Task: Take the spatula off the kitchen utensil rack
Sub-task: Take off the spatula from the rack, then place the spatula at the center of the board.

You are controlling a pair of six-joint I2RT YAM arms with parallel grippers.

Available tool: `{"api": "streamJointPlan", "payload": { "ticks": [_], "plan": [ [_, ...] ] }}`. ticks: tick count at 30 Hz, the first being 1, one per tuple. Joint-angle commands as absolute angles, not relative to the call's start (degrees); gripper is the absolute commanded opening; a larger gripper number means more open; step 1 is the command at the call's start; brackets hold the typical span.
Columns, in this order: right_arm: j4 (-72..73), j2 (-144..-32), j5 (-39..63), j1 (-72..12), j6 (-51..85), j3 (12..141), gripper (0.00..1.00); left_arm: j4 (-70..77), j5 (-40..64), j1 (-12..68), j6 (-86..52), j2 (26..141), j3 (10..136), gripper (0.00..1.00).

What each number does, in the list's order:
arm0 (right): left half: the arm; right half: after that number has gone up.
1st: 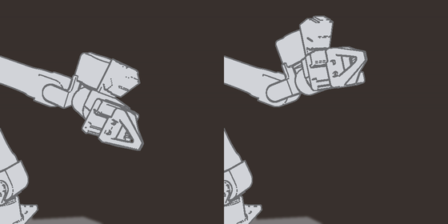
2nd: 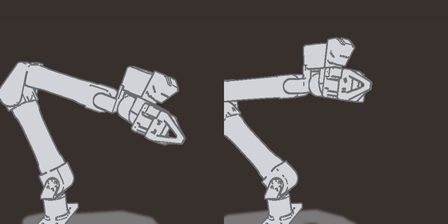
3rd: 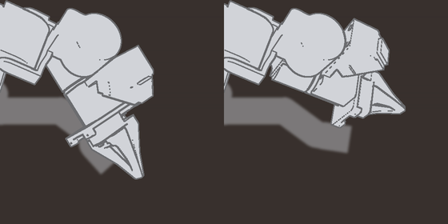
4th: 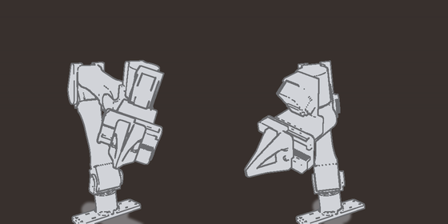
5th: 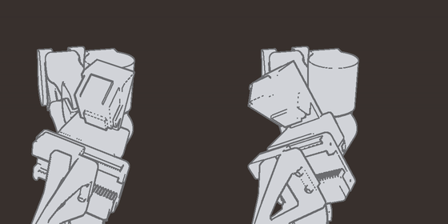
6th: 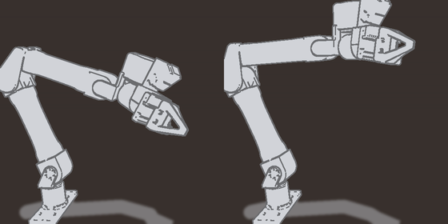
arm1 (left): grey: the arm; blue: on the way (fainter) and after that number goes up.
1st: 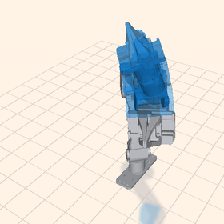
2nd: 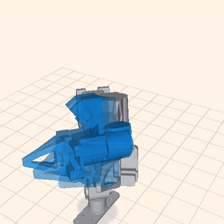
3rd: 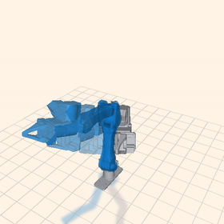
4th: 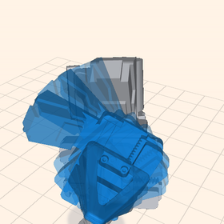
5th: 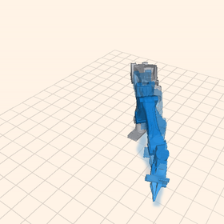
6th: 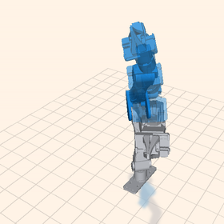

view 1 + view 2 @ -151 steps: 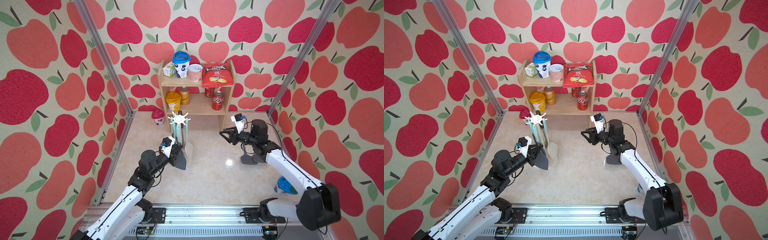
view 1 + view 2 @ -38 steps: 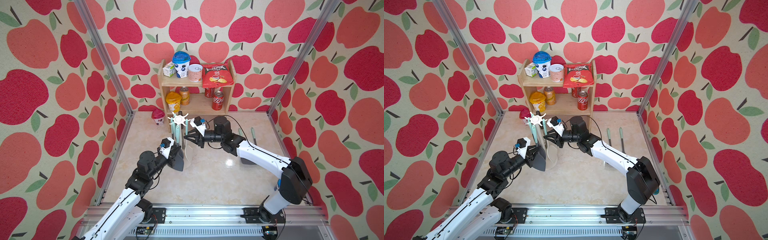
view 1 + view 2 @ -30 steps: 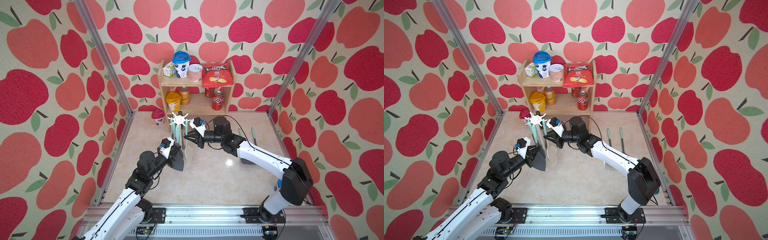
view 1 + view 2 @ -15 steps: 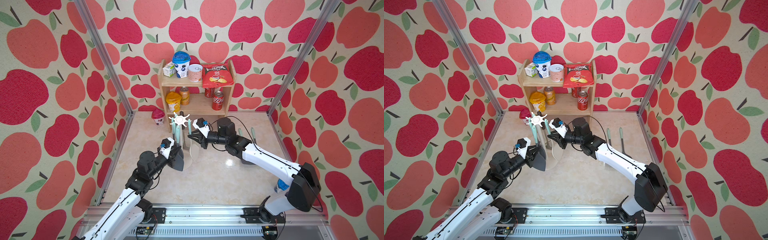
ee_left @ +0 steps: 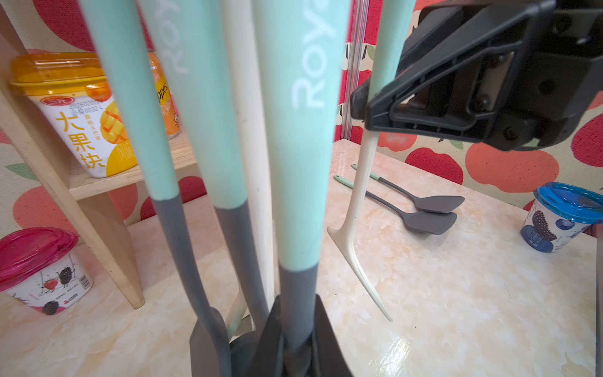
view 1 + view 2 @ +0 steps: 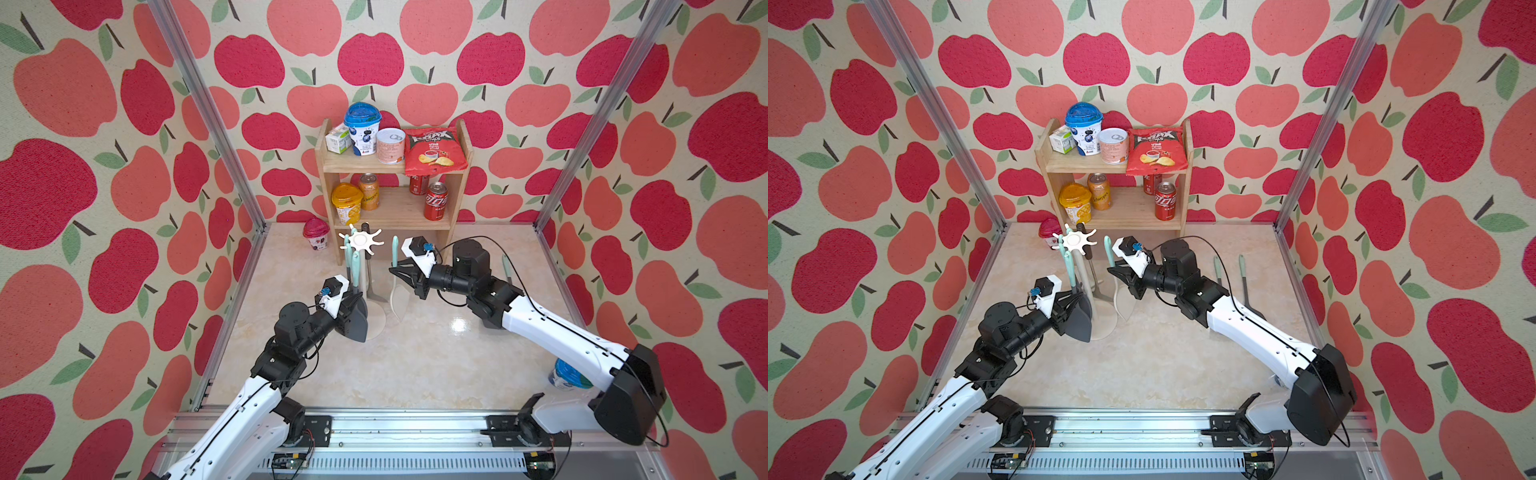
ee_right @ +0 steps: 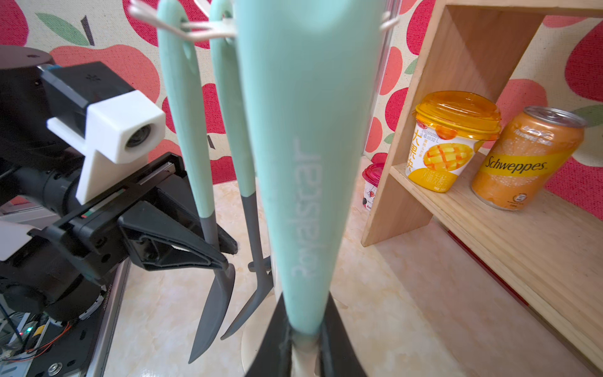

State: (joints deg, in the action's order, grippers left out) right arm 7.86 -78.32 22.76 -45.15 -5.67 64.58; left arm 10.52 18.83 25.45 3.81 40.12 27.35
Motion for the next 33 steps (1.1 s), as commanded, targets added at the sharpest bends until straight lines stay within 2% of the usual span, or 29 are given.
{"api": "streamJointPlan", "payload": {
  "ticks": [1, 8, 18, 24, 33],
  "plan": [
    [10.7, -75.8, 22.9, -43.8, -2.1, 63.7, 0.0, 3.1, 19.5, 25.6, 4.3, 40.8, 25.0, 0.0],
    [10.4, -73.4, 22.3, -41.0, 2.1, 62.4, 0.0, 3.4, 19.5, 25.7, 4.2, 41.1, 24.8, 0.0],
    [2.2, -72.5, 14.8, -39.5, 3.1, 65.6, 0.0, 3.6, 19.1, 25.6, 4.0, 41.2, 24.7, 0.0],
    [-2.3, -74.3, 12.5, -35.8, 4.7, 67.4, 0.0, 4.0, 18.5, 25.6, 4.0, 40.9, 24.4, 0.0],
    [-17.9, -77.2, 6.3, -29.6, 5.2, 77.3, 0.0, 6.7, 17.4, 25.6, 3.9, 37.2, 21.9, 0.0]
  ]
}}
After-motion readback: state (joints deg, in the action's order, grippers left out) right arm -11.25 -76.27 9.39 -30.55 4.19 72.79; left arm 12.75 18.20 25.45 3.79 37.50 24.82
